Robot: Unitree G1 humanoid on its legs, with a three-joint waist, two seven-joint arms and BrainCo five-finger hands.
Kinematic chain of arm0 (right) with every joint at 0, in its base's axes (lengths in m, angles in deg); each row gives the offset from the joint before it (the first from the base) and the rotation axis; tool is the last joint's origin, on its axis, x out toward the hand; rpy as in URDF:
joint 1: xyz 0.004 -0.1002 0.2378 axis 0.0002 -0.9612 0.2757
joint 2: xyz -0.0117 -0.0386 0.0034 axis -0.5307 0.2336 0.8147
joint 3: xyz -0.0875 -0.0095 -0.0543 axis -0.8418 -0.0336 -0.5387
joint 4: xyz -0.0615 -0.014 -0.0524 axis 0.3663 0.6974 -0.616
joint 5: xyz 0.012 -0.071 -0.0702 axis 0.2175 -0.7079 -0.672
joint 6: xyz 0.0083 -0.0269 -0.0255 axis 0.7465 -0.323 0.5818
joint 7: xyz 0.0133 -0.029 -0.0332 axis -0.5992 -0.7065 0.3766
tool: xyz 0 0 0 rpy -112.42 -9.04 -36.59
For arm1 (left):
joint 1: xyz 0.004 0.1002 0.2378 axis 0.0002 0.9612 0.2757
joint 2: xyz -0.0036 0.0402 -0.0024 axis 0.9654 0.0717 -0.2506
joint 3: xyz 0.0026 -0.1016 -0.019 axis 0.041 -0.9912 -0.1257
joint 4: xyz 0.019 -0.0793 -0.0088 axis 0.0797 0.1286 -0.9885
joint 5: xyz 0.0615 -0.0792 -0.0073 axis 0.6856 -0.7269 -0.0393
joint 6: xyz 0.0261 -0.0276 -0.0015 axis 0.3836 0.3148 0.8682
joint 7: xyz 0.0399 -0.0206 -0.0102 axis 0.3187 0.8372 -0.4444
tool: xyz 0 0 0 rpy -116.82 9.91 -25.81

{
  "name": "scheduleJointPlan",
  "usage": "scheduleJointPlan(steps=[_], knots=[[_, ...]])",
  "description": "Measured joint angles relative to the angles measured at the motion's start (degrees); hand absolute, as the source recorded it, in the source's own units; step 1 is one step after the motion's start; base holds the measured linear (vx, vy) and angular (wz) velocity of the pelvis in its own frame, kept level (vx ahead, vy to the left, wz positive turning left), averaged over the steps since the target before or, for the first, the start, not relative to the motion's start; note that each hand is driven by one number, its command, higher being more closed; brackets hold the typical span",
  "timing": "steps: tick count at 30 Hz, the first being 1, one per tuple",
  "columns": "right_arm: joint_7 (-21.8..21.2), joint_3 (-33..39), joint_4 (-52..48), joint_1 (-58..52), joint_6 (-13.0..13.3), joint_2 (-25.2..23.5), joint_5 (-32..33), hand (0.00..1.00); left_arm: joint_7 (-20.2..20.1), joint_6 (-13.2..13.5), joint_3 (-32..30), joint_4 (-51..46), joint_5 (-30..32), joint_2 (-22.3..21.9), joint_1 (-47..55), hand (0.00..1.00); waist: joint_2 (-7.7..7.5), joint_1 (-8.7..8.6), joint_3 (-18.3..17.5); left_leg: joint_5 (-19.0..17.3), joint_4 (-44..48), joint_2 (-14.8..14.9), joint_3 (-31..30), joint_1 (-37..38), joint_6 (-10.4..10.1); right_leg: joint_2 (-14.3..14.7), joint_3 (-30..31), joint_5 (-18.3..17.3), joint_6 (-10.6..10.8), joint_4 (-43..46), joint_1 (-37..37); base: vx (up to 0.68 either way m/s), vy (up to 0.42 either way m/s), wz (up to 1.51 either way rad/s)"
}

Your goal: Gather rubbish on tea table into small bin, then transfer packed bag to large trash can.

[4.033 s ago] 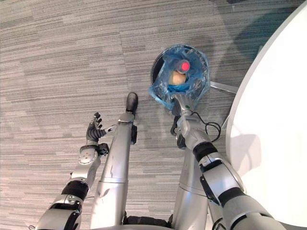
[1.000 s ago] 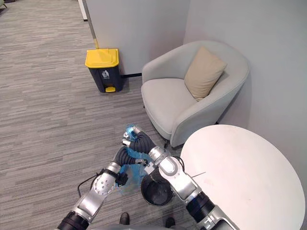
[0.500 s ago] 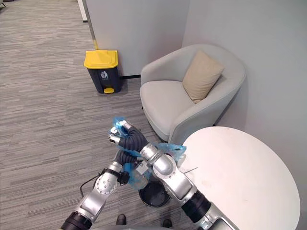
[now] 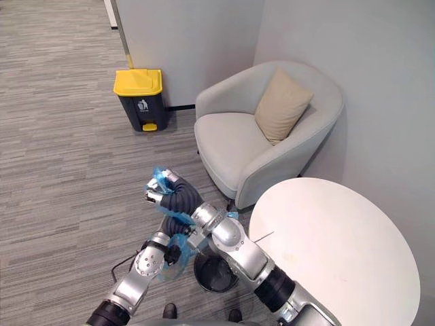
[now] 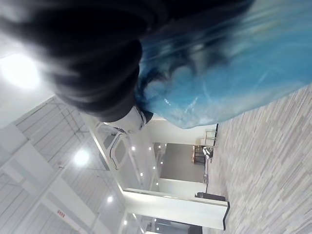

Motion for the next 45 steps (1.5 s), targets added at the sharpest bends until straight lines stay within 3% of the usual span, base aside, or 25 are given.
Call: scheduleJointPlan(steps=[16, 23, 24, 33, 39, 45], knots=[[-0.06, -2.42, 0.14, 1.75, -0.09, -0.49, 1.55, 1.0, 1.05, -0.22, 1.72, 4.02, -0.81, -0.06, -3.62, 1.0, -0.05, -0.13, -0.02, 0.01, 0.0, 0.0, -0.1, -0.11, 0.01, 0.01, -0.1, 0.01, -0.01, -0.06, -0.03, 0.0, 0.0, 0.0], [-0.23, -2.31, 0.21, -0.55, 0.14, -1.52, -3.63, 1.0, 1.03, -0.27, 1.48, 4.16, -2.66, -0.02, -2.83, 1.0, -0.07, -0.2, -0.01, 0.02, 0.0, -0.02, -0.16, -0.05, 0.02, -0.03, -0.16, 0.0, -0.01, -0.07, 0.08, 0.0, 0.0, 0.0], [-0.24, -1.39, 0.2, -1.74, 0.29, -2.08, -5.49, 0.0, 1.02, -0.28, 1.33, 4.48, -3.64, -0.03, -2.74, 1.0, -0.1, -0.21, 0.0, 0.02, 0.0, -0.03, -0.24, -0.05, 0.02, -0.05, -0.25, 0.0, 0.0, -0.07, 0.12, 0.0, 0.0, 0.0], [0.11, 4.32, 0.23, -7.69, 1.51, -1.43, -18.7, 0.0, 1.0, -0.66, -4.8, 6.54, -6.33, -0.52, 0.62, 1.0, -0.8, -0.38, -0.07, 0.03, -0.01, -0.08, -0.27, -0.01, 0.03, -0.15, -0.31, -0.01, 0.02, -0.06, 0.16, 0.0, 0.0, 0.0], [0.51, 5.99, 0.23, -9.37, 3.53, 2.12, -28.99, 0.0, 0.94, -0.63, -8.18, 7.9, -7.55, -0.78, 1.81, 1.0, -0.86, -0.29, -0.06, 0.03, -0.03, -0.13, -0.44, -0.02, 0.03, -0.35, -0.51, -0.03, 0.04, -0.06, 0.25, 0.0, 0.0, 0.0], [-0.12, 5.99, 0.57, -9.47, 4.1, 7.21, -32.81, 0.0, 0.94, -0.63, -11.5, 9.85, -9.74, -0.6, 2.22, 1.0, -0.88, -0.21, -0.04, 0.03, -0.06, -0.13, -0.5, -0.04, 0.04, -0.38, -0.59, -0.04, 0.06, -0.06, 0.26, 0.0, 0.0, 0.0]])
